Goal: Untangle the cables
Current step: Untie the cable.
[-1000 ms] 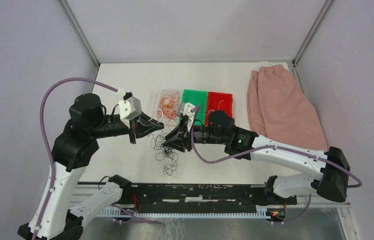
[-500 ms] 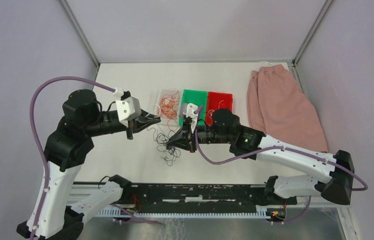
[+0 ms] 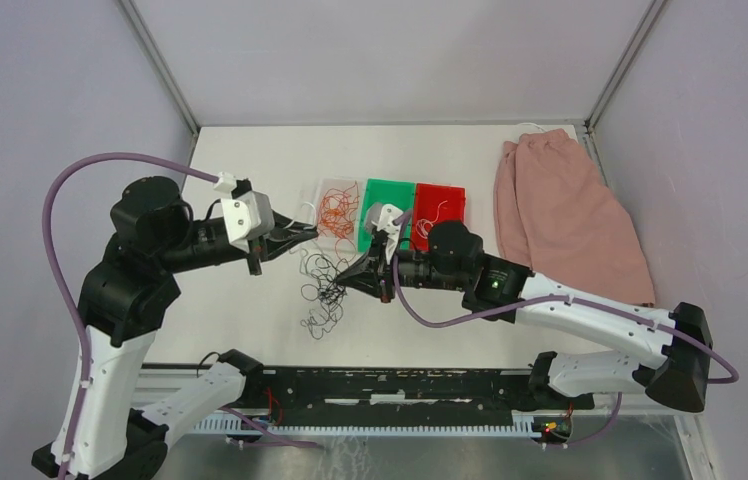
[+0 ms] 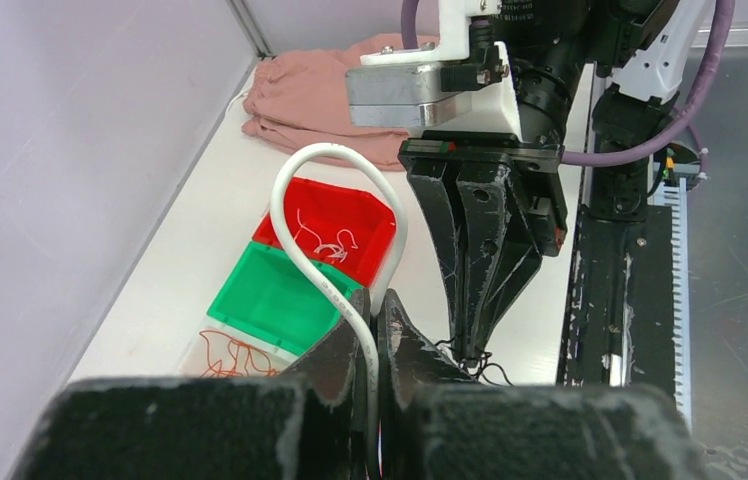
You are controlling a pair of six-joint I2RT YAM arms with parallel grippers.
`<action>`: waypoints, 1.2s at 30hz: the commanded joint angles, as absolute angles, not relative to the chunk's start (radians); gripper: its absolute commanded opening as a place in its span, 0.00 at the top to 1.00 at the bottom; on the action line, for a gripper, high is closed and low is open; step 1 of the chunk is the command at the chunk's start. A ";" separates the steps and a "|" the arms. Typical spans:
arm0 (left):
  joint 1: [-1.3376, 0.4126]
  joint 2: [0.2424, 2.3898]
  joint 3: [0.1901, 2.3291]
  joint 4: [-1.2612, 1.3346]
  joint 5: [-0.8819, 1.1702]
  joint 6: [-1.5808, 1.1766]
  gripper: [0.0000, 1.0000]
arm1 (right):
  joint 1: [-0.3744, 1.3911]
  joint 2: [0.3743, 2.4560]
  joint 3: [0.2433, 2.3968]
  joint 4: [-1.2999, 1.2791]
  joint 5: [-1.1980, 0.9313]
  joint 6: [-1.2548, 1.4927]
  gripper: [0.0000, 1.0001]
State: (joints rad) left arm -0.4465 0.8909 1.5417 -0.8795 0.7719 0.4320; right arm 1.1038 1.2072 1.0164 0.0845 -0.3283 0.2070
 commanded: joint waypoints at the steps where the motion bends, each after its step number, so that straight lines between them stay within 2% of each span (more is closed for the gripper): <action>1: -0.446 0.871 1.584 -0.782 0.796 0.377 0.97 | 1.105 1.188 0.979 0.129 -0.207 0.235 0.99; 6: -0.446 0.856 1.596 -0.738 0.653 0.458 0.97 | 1.102 1.137 0.902 0.092 -0.042 0.250 0.99; 12: -0.445 0.817 1.513 -0.589 0.338 0.555 0.97 | 1.087 1.058 0.808 0.034 0.047 0.298 0.99; 20: -0.446 0.804 1.468 -0.483 0.167 0.607 0.97 | 1.072 0.973 0.764 -0.193 0.244 0.379 0.99; 26: -0.447 0.783 1.436 -0.354 0.080 0.641 0.97 | 1.062 0.952 0.758 -0.333 0.307 0.420 0.99; 28: -0.446 0.779 1.435 -0.326 0.107 0.632 0.97 | 1.063 0.945 0.750 -0.332 0.294 0.418 0.99; 32: -0.446 0.776 1.463 -0.393 0.323 0.565 0.97 | 1.062 0.948 0.753 -0.274 0.223 0.408 0.99; 36: -0.446 0.786 1.466 -0.433 0.472 0.503 0.97 | 1.061 0.965 0.781 -0.200 0.087 0.392 0.93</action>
